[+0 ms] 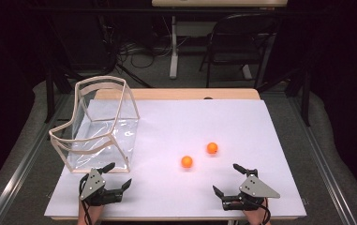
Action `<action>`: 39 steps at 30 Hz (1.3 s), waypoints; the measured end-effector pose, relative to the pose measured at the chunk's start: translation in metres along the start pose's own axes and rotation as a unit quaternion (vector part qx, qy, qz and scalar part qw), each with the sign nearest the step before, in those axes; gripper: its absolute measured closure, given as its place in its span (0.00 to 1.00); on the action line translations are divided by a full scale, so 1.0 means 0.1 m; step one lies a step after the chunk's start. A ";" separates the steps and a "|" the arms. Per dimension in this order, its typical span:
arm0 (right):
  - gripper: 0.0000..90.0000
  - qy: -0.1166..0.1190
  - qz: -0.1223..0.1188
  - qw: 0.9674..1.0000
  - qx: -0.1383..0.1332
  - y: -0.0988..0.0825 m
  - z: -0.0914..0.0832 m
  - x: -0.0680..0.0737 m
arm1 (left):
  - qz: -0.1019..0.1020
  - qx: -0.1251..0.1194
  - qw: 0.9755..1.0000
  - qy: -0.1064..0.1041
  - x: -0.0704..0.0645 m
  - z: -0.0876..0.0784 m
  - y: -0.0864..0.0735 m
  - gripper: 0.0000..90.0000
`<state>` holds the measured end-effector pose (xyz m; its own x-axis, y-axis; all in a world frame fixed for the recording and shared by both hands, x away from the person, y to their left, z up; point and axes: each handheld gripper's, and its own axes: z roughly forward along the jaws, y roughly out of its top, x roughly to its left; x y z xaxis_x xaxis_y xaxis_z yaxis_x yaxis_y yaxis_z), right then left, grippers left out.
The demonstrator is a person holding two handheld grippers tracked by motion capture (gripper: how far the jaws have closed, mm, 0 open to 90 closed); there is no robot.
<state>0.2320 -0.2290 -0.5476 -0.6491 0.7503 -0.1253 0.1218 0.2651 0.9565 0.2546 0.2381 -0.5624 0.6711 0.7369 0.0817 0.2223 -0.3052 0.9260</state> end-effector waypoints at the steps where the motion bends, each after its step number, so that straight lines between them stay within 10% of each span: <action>1: 0.01 0.000 0.000 1.000 0.000 0.00 0.00 0.00 | 0.000 0.001 1.000 0.000 0.00 0.00 0.00 0.17; 39: 0.01 0.028 -0.005 0.998 0.049 0.19 0.24 0.13 | -0.001 0.001 1.000 -0.003 0.01 -0.01 0.02 0.17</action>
<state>0.2440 -0.2001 -0.5377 -0.6908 0.7134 -0.1179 0.1857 0.3327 0.9246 0.2547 0.2386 -0.5601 0.6751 0.7338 0.0766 0.2258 -0.3044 0.9254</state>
